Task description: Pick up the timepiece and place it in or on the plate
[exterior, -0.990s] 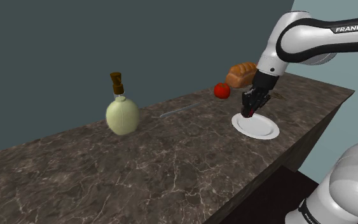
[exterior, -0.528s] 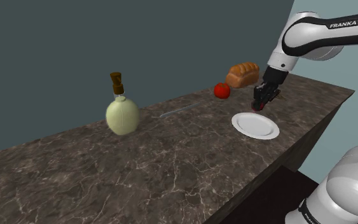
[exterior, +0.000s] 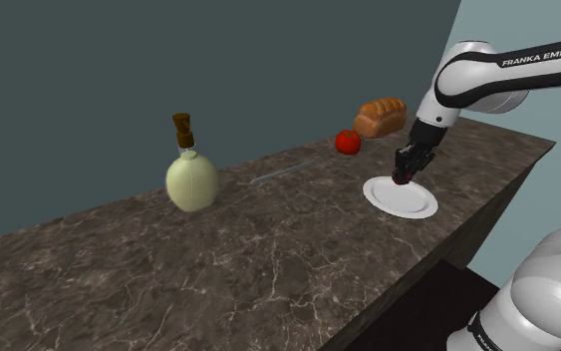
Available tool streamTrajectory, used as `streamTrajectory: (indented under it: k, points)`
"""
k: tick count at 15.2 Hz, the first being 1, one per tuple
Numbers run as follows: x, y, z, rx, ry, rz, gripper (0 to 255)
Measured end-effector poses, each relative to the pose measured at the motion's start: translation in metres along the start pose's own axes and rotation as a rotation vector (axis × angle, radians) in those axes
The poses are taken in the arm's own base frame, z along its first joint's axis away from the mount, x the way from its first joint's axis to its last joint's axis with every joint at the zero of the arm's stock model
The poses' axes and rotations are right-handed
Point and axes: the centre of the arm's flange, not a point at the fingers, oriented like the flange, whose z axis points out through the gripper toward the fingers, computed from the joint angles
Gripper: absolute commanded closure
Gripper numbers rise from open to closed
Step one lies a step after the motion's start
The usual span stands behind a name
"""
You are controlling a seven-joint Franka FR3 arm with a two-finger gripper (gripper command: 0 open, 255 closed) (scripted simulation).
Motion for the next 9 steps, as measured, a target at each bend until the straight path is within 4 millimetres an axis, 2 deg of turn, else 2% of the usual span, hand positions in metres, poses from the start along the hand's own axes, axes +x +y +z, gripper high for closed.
streamTrajectory:
  k: [5,9]
  points:
    - [-0.001,0.006,0.025,0.0,0.0,0.0,255]
    - [0.0,0.006,0.031,0.0,0.0,0.0,255]
